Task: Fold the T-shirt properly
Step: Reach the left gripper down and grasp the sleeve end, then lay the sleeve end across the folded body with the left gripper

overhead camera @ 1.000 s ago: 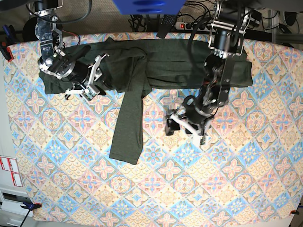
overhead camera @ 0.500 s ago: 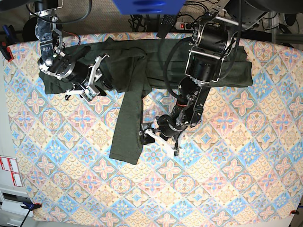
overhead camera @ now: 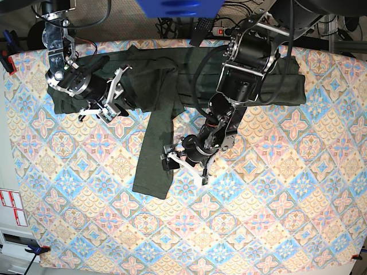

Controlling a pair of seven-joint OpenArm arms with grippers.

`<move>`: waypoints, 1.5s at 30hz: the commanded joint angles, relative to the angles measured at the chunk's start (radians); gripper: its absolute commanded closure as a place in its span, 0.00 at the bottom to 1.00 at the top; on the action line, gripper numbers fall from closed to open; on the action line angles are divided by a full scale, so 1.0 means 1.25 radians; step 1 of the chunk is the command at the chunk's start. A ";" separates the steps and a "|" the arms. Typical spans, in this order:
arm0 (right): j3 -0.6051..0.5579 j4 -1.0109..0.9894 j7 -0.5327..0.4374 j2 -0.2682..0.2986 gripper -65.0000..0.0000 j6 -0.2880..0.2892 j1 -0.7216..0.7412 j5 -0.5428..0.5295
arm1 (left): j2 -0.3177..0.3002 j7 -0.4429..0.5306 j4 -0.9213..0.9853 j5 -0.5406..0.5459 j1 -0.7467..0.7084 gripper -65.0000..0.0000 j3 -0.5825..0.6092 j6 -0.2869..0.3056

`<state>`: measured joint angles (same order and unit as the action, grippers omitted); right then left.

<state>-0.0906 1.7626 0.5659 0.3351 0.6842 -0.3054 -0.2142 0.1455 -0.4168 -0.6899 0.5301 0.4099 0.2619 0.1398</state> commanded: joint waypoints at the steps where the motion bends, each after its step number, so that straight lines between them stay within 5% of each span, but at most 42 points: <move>1: 0.007 0.017 -0.019 0.007 0.76 0.002 0.004 -0.012 | 0.009 -0.026 -0.004 0.003 0.008 0.27 0.028 0.002; 14: 0.007 0.054 -0.019 0.006 0.76 0.002 0.003 -0.012 | 0.009 -0.029 -0.004 0.004 -0.024 0.31 0.129 0.002; 17: 0.007 0.059 -0.020 0.006 0.76 0.002 -0.007 -0.012 | 0.009 -0.029 -0.004 0.004 -0.024 0.48 0.129 0.002; 23: 0.007 0.065 -0.021 0.006 0.76 0.002 -0.028 -0.012 | 0.009 -0.026 -0.004 0.004 -0.024 1.00 0.125 0.002; 33: 0.008 0.071 -0.023 0.006 0.76 0.002 -0.040 -0.012 | -0.007 -0.026 -0.087 0.005 -0.060 1.00 0.120 -0.001; 38: 0.012 0.075 -0.024 0.007 0.76 0.002 -0.048 -0.012 | -0.080 -0.024 -0.291 0.005 -0.152 1.00 0.119 -0.003; 45: 0.030 0.075 -0.024 0.005 0.76 0.002 -0.050 -0.012 | -0.193 -0.023 -0.529 0.005 -0.279 1.00 0.119 -0.082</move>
<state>-0.0582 1.8366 0.5625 0.3332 0.6842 -0.3717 -0.2131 -0.1013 -0.4744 -1.3254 0.5312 0.0338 0.4137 0.0284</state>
